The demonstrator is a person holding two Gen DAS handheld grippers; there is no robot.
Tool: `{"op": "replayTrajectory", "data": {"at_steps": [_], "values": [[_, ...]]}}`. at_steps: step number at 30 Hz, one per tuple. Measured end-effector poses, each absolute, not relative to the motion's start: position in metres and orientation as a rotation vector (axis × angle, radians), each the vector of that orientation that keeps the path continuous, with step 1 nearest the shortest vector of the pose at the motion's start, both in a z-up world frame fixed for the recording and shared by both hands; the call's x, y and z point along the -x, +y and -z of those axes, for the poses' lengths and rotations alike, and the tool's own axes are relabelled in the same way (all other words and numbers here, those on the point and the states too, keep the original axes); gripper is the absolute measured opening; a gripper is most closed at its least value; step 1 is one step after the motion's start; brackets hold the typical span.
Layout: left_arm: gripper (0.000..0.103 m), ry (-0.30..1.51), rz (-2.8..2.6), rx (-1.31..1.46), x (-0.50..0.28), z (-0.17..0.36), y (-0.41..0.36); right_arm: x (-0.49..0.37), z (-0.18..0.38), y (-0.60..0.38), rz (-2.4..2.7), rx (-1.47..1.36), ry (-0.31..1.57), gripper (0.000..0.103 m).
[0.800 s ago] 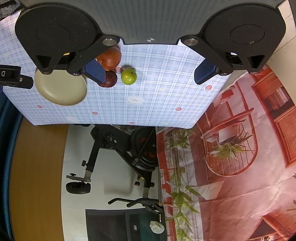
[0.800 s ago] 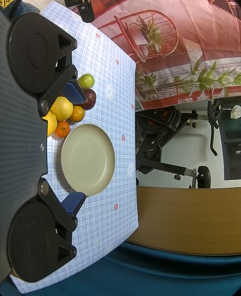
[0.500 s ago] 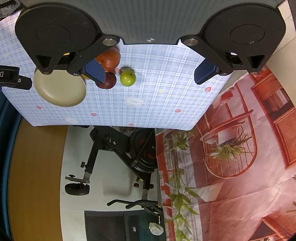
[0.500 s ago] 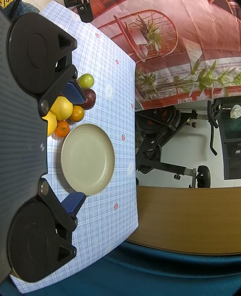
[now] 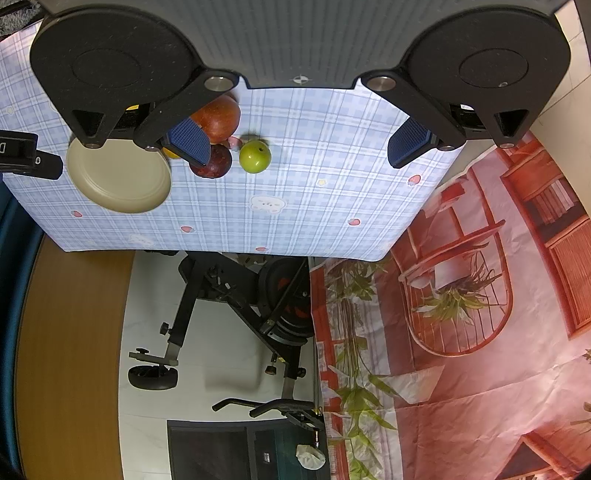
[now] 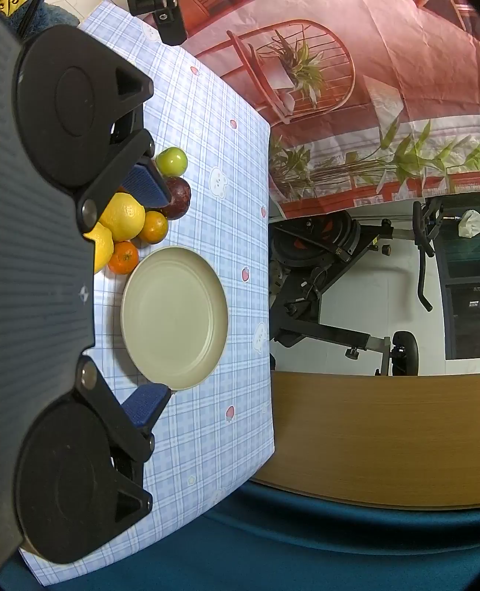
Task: Organize fruits
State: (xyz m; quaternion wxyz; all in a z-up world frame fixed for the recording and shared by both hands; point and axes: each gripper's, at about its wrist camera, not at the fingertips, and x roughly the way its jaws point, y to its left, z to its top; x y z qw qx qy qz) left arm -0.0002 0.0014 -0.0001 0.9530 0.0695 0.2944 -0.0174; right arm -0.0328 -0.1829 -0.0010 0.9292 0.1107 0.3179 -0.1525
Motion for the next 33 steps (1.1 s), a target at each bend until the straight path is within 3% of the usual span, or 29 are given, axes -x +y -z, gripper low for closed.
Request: {"op": "replayTrajectory", "data": {"at_steps": [33], "values": [[0.103,0.605,0.034,-0.133,-0.0001,0.0016,0.0030,0.0351,-0.0010,-0.1824,0.313,-0.225,0.651,0.103]]}}
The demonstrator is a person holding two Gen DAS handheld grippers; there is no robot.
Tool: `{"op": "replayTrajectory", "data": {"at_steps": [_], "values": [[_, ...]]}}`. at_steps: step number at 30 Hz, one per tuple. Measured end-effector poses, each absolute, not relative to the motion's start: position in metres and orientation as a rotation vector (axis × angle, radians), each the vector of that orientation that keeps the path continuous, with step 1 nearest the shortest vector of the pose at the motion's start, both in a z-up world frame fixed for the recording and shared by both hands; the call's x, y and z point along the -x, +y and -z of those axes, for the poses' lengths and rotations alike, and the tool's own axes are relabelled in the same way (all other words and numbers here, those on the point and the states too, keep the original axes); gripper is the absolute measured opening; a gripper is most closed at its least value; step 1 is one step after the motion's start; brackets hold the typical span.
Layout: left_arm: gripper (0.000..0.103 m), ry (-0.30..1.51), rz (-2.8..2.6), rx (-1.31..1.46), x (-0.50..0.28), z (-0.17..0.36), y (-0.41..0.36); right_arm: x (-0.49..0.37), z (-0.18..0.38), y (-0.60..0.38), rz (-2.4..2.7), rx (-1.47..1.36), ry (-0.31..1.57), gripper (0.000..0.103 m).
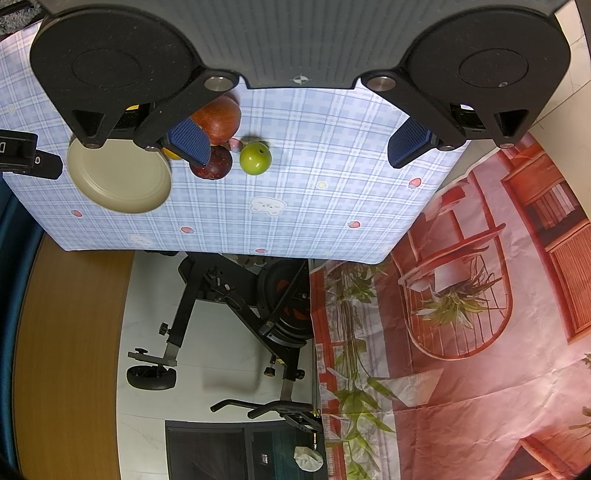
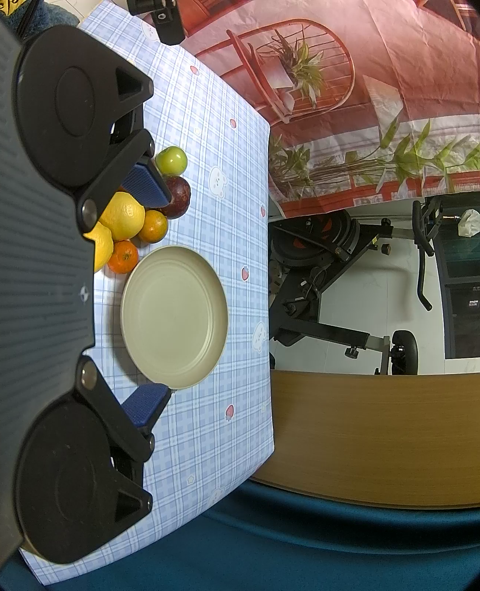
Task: Organize fruits
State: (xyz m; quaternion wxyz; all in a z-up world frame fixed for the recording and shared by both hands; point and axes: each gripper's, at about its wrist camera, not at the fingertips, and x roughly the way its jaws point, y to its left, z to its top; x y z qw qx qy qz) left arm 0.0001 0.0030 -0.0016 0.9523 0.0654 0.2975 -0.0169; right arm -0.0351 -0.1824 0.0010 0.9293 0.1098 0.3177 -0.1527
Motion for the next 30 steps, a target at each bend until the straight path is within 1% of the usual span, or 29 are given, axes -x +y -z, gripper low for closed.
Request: {"op": "replayTrajectory", "data": {"at_steps": [30], "values": [[0.103,0.601,0.039,-0.095,-0.0024,-0.0012,0.0035,0.0336,-0.0020,-0.1832,0.308,-0.224,0.650,0.103]]}}
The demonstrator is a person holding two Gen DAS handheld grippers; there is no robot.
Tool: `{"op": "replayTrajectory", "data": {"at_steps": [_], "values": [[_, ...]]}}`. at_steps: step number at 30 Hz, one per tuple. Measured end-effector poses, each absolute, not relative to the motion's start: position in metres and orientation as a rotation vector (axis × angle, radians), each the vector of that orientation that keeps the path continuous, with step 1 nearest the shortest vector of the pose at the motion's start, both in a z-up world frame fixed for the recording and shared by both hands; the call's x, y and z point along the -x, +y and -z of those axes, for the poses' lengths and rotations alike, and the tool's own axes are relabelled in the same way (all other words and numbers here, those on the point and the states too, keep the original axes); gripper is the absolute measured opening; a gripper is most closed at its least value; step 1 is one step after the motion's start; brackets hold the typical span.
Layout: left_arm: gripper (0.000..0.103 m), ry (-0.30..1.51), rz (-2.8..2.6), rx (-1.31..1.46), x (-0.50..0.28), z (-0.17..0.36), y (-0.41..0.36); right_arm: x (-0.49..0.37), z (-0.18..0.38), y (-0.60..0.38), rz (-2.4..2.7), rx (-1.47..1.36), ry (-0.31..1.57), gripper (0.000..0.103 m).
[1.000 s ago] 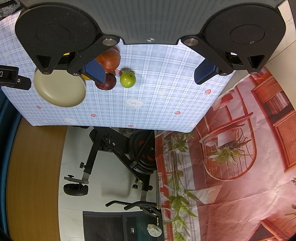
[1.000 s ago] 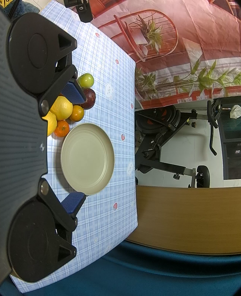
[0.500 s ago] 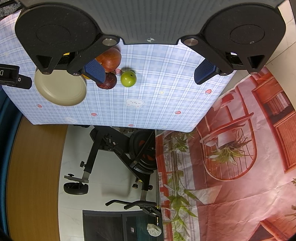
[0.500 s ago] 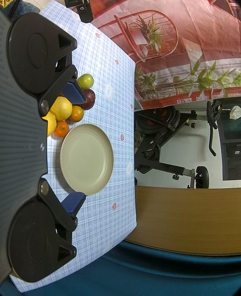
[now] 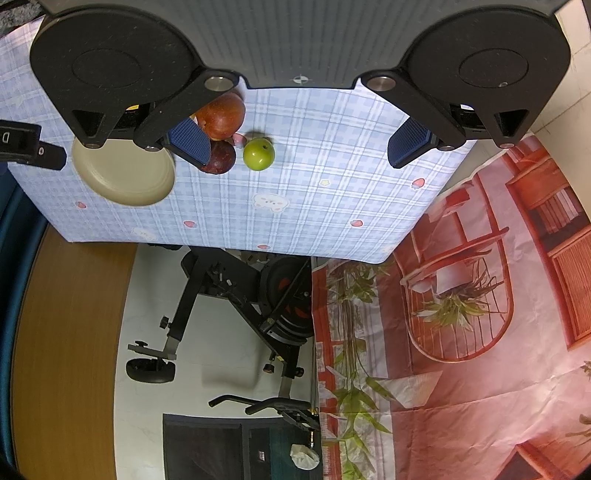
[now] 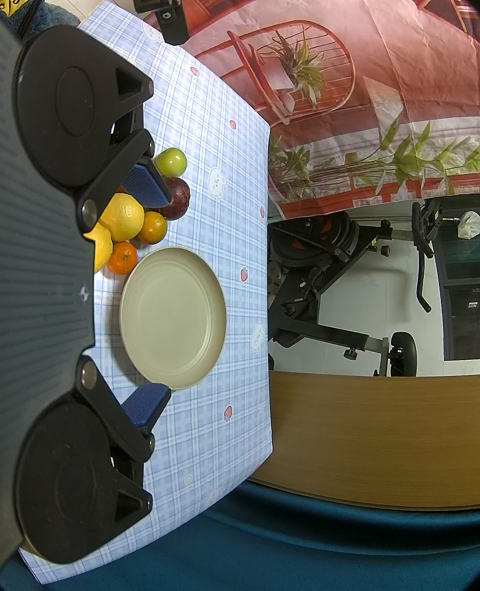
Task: Organize fruits
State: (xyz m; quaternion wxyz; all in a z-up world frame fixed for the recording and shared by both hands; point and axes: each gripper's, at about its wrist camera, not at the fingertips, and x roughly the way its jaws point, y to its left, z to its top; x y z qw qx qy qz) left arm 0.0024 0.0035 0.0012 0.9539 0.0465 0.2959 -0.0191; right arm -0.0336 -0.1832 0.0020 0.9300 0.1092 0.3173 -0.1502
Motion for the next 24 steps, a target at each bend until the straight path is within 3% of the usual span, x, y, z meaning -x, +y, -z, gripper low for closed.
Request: {"op": "replayTrajectory", "data": {"at_steps": [11,24], "values": [[0.103,0.564,0.038,-0.105,-0.010,0.000,0.003,0.031,0.001,-0.181,0.263,-0.216,0.631,0.103],[0.102,0.460,0.056,-0.108,-0.033,0.005,0.003,0.021,0.012,-0.196,0.221,-0.212,0.427,0.103]]}}
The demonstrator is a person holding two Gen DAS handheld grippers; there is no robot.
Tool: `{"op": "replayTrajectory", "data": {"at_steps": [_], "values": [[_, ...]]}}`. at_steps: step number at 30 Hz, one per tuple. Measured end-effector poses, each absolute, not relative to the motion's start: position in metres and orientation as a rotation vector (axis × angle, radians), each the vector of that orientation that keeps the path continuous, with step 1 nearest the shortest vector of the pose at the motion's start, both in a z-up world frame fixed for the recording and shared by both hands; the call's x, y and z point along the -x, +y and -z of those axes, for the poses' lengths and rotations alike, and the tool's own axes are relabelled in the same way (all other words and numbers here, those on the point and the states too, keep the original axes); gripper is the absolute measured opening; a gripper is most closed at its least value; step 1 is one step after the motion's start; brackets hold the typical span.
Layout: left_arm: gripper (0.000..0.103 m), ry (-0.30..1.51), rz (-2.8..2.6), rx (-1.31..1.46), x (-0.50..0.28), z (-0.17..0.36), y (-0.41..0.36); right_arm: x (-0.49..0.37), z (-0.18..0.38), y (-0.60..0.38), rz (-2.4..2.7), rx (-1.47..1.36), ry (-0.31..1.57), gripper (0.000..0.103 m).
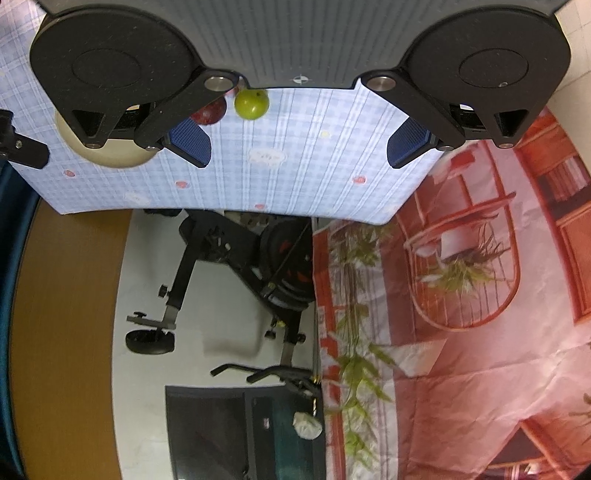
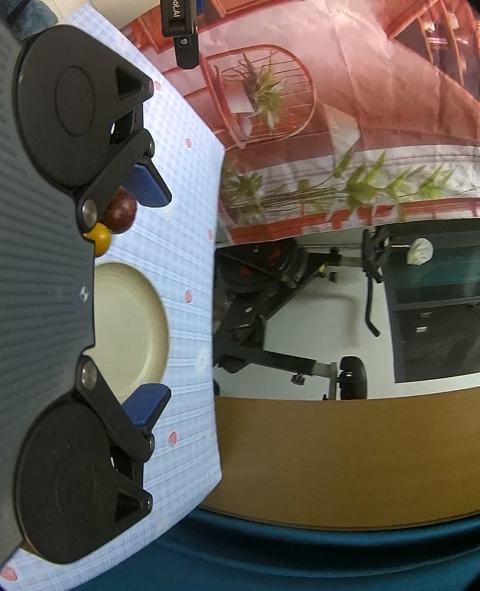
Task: Organize fruits
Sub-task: 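Move the right tool toward the fruit cluster and open over a lemon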
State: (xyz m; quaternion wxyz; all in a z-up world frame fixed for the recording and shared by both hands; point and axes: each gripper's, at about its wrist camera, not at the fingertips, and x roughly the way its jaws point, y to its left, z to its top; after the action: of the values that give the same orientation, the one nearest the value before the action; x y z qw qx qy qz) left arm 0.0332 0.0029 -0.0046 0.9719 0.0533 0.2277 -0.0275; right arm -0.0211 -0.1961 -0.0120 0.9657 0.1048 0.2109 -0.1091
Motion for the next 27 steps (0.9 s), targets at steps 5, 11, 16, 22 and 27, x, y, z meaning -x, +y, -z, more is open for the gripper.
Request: {"op": "replayTrajectory", "data": {"at_steps": [5,11,16,22,27], "values": [[0.102,0.429,0.072,-0.103,-0.036,0.013,0.001,0.017,0.024,-0.201,0.228,-0.261,0.363,0.103],[0.096,0.482,0.104,-0.094,-0.043,0.028,-0.001,0.011,0.038,-0.200,0.213,-0.270,0.381,0.103],[0.096,0.529,0.132,-0.093,-0.046,0.042,-0.002,0.005,0.049,-0.200,0.197,-0.287,0.449,0.103],[0.094,0.523,0.161,-0.116,-0.045,0.054,-0.006,0.006,0.059,-0.207,0.212,-0.325,0.519,0.102],[0.092,0.528,0.215,-0.063,-0.046,0.061,-0.003,0.009,0.063,-0.215,0.222,-0.298,0.534,0.092]]}}
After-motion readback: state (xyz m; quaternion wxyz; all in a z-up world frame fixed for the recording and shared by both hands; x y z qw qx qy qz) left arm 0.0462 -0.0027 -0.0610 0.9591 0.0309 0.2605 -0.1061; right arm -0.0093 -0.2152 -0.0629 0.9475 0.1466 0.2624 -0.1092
